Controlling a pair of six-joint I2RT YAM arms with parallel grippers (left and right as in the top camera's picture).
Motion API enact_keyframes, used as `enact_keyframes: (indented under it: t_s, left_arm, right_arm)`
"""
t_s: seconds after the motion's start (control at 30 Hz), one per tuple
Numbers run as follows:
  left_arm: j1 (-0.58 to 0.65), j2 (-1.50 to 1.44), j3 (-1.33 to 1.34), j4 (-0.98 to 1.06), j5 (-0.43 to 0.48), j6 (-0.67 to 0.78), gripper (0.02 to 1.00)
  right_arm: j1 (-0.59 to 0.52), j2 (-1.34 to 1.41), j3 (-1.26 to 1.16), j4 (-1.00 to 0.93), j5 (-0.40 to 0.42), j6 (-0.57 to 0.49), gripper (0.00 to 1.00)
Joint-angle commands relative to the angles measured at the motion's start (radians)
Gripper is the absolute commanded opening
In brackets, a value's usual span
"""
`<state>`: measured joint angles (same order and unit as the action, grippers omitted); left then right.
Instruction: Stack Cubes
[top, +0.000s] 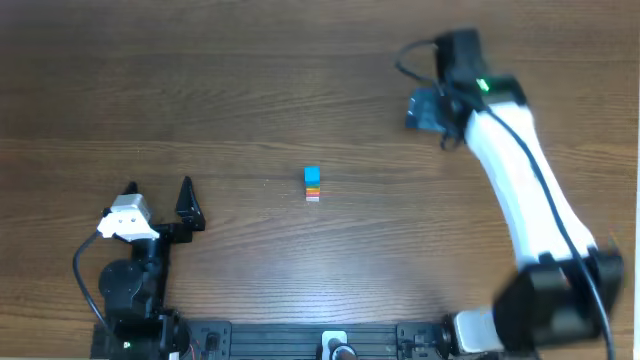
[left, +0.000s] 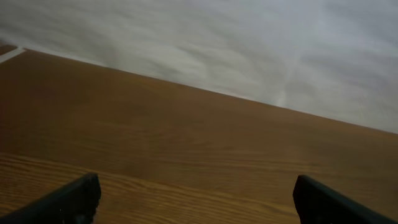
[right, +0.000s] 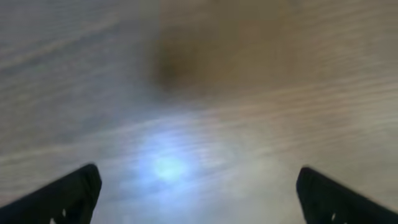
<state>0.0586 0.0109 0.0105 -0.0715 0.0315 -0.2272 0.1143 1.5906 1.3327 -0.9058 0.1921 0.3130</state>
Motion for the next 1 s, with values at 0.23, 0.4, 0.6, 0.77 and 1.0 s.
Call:
enact_keyframes:
  t_s: [0.23, 0.4, 0.6, 0.77, 1.0]
  left_arm:
    - [0.005, -0.005, -0.005, -0.003, 0.013, 0.014, 1.000]
    - [0.005, -0.005, -0.005, -0.003, 0.013, 0.014, 1.000]
    - [0.005, -0.005, -0.005, -0.003, 0.013, 0.014, 1.000]
    - [0.005, -0.005, -0.005, -0.003, 0.013, 0.014, 1.000]
    - [0.005, -0.005, -0.005, -0.003, 0.013, 0.014, 0.998]
  right_arm:
    - [-0.074, -0.653, -0.564, 0.383, -0.042, -0.162, 0.993]
    - [-0.074, -0.986, -0.781, 0.511, -0.067, -0.207, 0.991]
    - [-0.074, -1.256, -0.959, 0.598, -0.186, -0.208, 0.991]
    - [-0.091, -1.452, -1.081, 0.621, -0.185, -0.254, 0.991]
    - [-0.119, -1.585, -1.177, 0.621, -0.184, -0.299, 0.993]
